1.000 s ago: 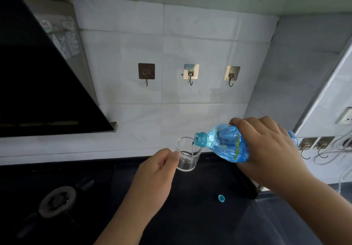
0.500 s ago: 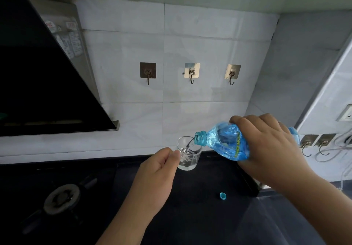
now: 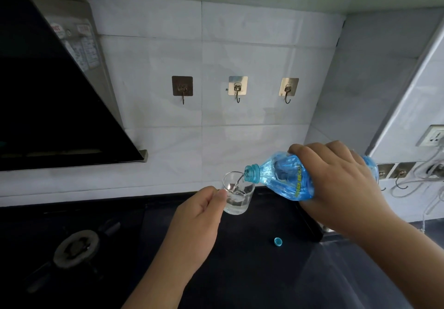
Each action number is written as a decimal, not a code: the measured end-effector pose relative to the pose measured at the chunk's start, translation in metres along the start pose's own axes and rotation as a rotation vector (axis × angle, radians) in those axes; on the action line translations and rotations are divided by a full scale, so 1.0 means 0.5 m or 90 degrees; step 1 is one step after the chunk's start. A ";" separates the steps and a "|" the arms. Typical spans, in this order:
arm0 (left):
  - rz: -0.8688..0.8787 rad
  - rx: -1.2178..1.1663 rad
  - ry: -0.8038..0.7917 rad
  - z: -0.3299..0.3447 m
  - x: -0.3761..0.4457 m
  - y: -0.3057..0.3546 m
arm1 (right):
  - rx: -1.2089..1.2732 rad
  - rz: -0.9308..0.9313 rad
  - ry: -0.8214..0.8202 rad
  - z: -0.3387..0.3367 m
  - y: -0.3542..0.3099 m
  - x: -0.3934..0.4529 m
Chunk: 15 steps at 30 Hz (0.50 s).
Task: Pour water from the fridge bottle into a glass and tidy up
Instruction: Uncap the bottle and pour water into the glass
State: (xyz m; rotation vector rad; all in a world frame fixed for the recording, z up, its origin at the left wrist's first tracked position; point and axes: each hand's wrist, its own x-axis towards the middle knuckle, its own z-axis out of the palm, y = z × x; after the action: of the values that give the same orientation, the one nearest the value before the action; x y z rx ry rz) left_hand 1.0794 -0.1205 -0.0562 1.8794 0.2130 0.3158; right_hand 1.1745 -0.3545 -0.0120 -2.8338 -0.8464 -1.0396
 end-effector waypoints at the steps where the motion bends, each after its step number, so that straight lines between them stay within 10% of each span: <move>1: 0.000 -0.002 -0.003 0.001 -0.001 -0.001 | 0.000 -0.001 0.000 -0.001 0.000 -0.001; 15: -0.010 -0.014 -0.008 0.009 -0.004 -0.002 | 0.002 0.004 -0.001 -0.002 0.003 -0.001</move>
State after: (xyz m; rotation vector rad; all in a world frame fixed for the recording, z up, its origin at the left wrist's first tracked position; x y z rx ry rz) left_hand 1.0789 -0.1248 -0.0586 1.8572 0.2147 0.2949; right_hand 1.1741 -0.3565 -0.0112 -2.8338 -0.8380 -1.0341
